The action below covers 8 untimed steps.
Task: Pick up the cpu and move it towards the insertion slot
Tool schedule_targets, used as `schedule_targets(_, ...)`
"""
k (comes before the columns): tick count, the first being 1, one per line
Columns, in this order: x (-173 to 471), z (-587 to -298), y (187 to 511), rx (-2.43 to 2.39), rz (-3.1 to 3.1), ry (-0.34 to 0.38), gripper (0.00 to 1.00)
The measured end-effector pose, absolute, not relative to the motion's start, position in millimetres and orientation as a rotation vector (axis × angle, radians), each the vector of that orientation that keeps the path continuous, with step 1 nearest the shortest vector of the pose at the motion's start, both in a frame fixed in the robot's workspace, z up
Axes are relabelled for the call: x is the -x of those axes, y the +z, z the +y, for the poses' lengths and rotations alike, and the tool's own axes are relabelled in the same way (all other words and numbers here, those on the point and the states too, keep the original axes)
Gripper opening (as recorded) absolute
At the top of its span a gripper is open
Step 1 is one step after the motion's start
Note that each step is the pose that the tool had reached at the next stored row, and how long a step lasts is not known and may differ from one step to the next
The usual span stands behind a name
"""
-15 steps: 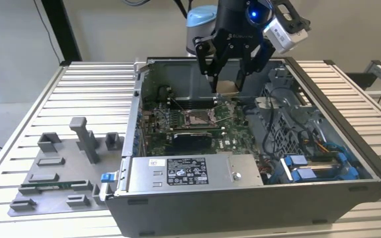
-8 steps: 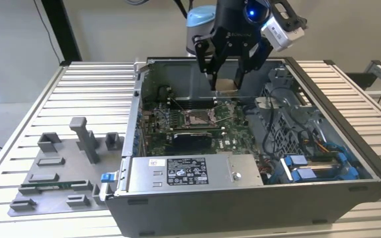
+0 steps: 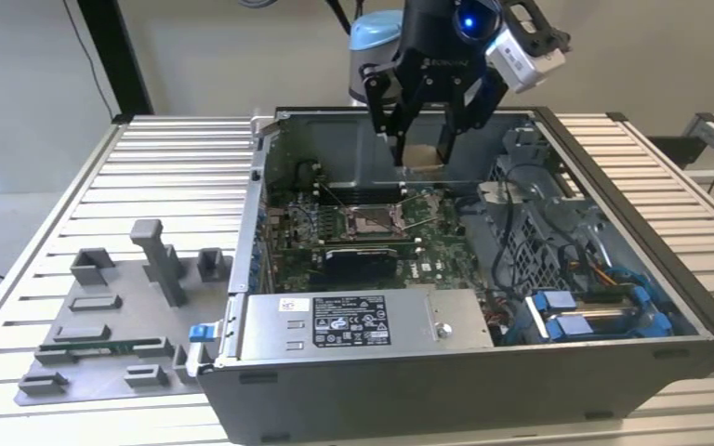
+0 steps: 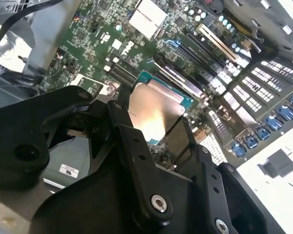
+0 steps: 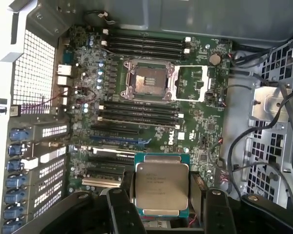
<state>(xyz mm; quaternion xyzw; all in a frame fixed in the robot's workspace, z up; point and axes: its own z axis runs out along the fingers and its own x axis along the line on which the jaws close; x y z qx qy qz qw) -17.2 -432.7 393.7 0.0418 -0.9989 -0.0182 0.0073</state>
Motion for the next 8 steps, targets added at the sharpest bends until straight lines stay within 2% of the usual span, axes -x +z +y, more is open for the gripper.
schedule_targets(8,17.2,-431.1,393.4,-0.131,-3.124,-0.057,0.0)
